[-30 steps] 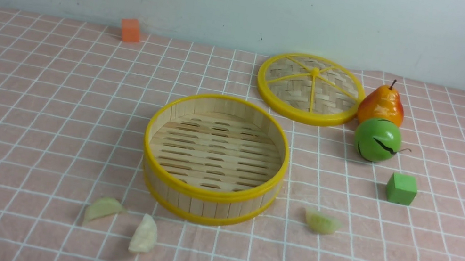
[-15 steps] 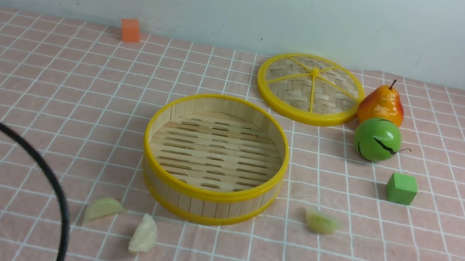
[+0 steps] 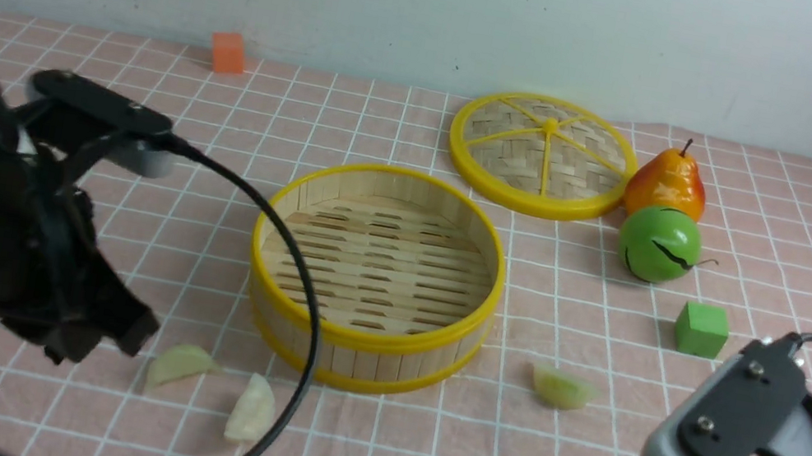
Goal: Put the dumplings into the steamer on the table with the pink tablecloth.
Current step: 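Reach for and grasp a dumpling on the table with the left gripper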
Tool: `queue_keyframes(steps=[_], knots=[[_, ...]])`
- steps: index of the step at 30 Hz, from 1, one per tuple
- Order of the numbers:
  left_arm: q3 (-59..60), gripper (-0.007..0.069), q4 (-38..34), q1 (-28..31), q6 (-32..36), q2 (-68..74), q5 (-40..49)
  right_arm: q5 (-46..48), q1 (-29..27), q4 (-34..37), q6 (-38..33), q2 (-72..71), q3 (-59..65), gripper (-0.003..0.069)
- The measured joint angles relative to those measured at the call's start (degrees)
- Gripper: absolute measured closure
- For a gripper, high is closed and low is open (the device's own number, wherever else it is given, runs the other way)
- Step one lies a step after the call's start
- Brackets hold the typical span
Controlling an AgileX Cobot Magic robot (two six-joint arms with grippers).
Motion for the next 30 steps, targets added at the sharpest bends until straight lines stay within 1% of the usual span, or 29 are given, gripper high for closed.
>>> queue_keyframes(steps=[1, 2, 4, 7, 8, 9, 10, 12, 17, 19, 20, 22, 23, 24, 26, 30], knots=[[-1.88, 0.0477, 0.68, -0.15, 1.45, 4.0, -1.18, -0.55, 1.27, -0.28, 0.12, 0.0, 0.0, 0.0661], [-2.45, 0.0437, 0.83, -0.15, 1.91, 5.48, -1.59, -0.9, 1.51, -0.35, 0.12, 0.0, 0.0, 0.0661], [-4.21, 0.032, 1.16, -0.15, 4.64, 11.08, -3.22, -1.43, 1.64, -0.71, 0.12, 0.0, -0.04, 0.0661], [-5.23, 0.0187, 1.4, -0.15, 7.18, 16.71, -7.23, -1.85, 1.64, -1.28, 0.12, 0.0, -0.04, 0.0659], [-5.23, 0.0187, 1.46, -0.15, 7.32, 17.08, -7.59, -1.85, 1.64, -1.28, 0.12, 0.0, -0.04, 0.0659], [-5.3, 0.0142, 1.76, -0.15, 8.01, 19.52, -10.52, -1.99, 1.64, -1.43, 0.12, 0.0, -0.04, 0.0659], [-5.3, 0.0123, 2.19, -0.16, 8.15, 21.41, -12.23, -1.99, 1.64, -1.43, 0.12, 0.0, -0.04, 0.0659], [-5.3, 0.0111, 3.49, -0.16, 8.34, 24.14, -15.46, -2.01, 1.64, -1.43, 0.12, 0.0, -0.04, 0.0659], [-5.5, 0.0121, 5.95, -0.16, 8.47, 27.99, -20.18, -2.08, 1.64, -1.46, 0.12, 0.0, -0.04, 0.0655], [-5.49, 0.014, 6.87, -0.21, 8.51, 29.33, -21.43, -2.13, 1.64, -1.46, 0.12, 0.0, -0.04, 0.0654], [-5.63, 0.0157, 6.9, -0.28, 8.51, 29.64, -21.44, -2.28, 1.64, -1.46, 0.12, 0.0, -0.04, 0.0652], [-5.99, 0.0227, 7.2, -0.4, 7.28, 30.1, -21.49, -2.52, 1.64, -1.46, 0.12, 0.0, -0.06, 0.065], [-5.99, 0.0234, 7.2, -0.39, 7.28, 30.11, -21.49, -2.52, 1.64, -1.46, 0.12, 0.0, -0.06, 0.065], [-6.17, 0.0316, 7.2, -0.52, 4.8, 30.29, -21.37, -2.72, 1.64, -1.56, 0.12, 0.0, -0.06, 0.0648], [-6.4, 0.0393, 7.57, -0.52, 2.84, 30.29, -21.04, -3.22, 1.64, -1.63, 0.12, 0.0, -0.06, 0.0645], [-8.35, 0.0386, 9.18, -0.52, 1.09, 30.27, -17.14, -3.48, 1.64, -1.63, 0.12, 0.0, -0.06, 0.0641]])
